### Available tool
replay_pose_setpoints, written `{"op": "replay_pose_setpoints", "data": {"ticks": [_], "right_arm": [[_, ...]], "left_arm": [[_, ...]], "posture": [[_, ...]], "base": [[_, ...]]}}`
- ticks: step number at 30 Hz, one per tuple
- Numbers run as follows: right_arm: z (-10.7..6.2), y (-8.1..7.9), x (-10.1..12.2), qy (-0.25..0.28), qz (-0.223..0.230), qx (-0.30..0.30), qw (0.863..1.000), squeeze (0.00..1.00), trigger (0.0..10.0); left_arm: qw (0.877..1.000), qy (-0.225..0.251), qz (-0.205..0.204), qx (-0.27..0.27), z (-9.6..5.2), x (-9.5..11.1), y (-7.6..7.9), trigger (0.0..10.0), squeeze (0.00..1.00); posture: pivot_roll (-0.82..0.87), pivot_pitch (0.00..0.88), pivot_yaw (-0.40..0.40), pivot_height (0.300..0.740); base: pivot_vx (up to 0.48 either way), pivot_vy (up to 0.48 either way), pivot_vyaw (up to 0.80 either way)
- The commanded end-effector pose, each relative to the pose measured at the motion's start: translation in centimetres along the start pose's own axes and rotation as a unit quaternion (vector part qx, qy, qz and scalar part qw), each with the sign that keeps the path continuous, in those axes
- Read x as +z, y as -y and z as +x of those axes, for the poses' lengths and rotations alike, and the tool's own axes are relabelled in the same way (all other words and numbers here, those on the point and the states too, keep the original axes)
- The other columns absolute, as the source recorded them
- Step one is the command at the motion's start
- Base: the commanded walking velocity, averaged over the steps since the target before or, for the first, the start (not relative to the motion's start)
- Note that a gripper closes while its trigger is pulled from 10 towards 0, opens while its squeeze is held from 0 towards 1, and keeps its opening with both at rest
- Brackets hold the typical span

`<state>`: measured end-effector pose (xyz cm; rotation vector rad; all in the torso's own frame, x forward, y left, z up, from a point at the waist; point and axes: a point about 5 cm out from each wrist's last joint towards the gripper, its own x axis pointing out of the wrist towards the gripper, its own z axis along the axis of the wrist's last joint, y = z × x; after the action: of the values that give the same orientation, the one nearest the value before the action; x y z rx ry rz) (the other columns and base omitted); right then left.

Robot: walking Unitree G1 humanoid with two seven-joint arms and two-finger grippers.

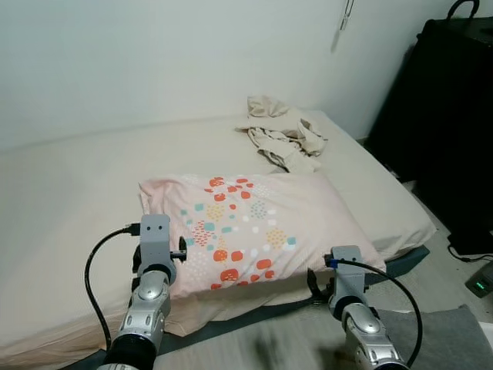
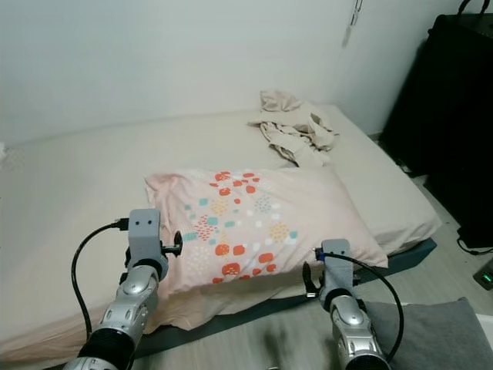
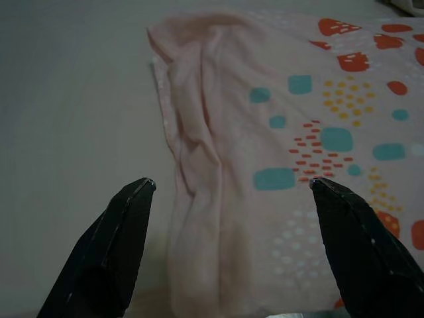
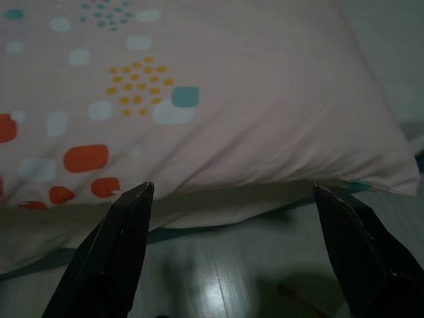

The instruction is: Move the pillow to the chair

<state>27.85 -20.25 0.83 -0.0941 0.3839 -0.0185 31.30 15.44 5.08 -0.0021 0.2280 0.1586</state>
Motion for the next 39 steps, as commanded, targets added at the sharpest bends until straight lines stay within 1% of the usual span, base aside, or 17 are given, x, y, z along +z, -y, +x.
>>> {"op": "replay_pose_setpoints", "data": {"ticks": [1, 2, 3, 4, 10, 13, 30, 39], "right_arm": [[-0.29, 0.17, -0.63, -0.006, -0.001, 0.0, 1.0, 0.0, 10.0], [-0.29, 0.16, -0.69, -0.007, -0.003, 0.0, 1.0, 0.0, 10.0], [-0.33, 0.08, -0.65, -0.002, 0.012, 0.0, 1.0, 0.0, 10.0], [-0.34, 0.02, -0.67, -0.002, 0.015, 0.001, 1.0, 0.0, 10.0], [-0.34, -0.24, -0.63, -0.001, 0.01, 0.008, 1.0, 0.0, 10.0], [-0.32, -0.43, -0.49, 0.002, 0.003, 0.014, 1.0, 0.0, 10.0], [-0.3, -0.4, -0.51, 0.003, -0.001, 0.018, 1.0, 0.0, 10.0], [-0.21, -0.36, -0.41, 0.002, -0.003, 0.019, 1.0, 0.0, 10.0]], "left_arm": [[1.0, -0.01, 0.0, 0.001, -0.11, -0.49, -0.06, 10.0, 0.0], [1.0, -0.01, -0.001, 0.0, -0.12, -0.49, -0.01, 10.0, 0.0], [1.0, -0.01, -0.004, -0.004, -0.14, -0.51, 0.18, 10.0, 0.0], [1.0, -0.01, -0.009, -0.008, -0.17, -0.53, 0.3, 10.0, 0.0], [1.0, -0.014, -0.011, -0.021, -0.32, -0.7, 0.6, 10.0, 0.0], [1.0, -0.004, -0.013, -0.028, -0.45, -0.59, 0.62, 10.0, 0.0], [1.0, -0.001, -0.016, -0.026, -0.49, -0.6, 0.5, 10.0, 0.0], [1.0, -0.003, -0.013, -0.008, -0.38, -0.61, 0.07, 10.0, 0.0]], "posture": [[-0.09, 0.097, 0.031, 0.74], [-0.09, 0.097, 0.031, 0.74], [-0.09, 0.093, 0.029, 0.74], [-0.09, 0.094, 0.028, 0.74], [-0.09, 0.093, 0.023, 0.74], [-0.09, 0.094, 0.019, 0.74], [-0.09, 0.092, 0.016, 0.74], [-0.09, 0.093, 0.01, 0.74]], "base": [[0.0, 0.0, 0.0], [0.0, 0.0, 0.0], [0.0, 0.0, 0.0], [0.0, 0.0, 0.0], [0.0, 0.0, 0.0], [0.089, 0.0, 0.0], [0.271, 0.0, 0.0], [0.0, 0.0, 0.0]]}}
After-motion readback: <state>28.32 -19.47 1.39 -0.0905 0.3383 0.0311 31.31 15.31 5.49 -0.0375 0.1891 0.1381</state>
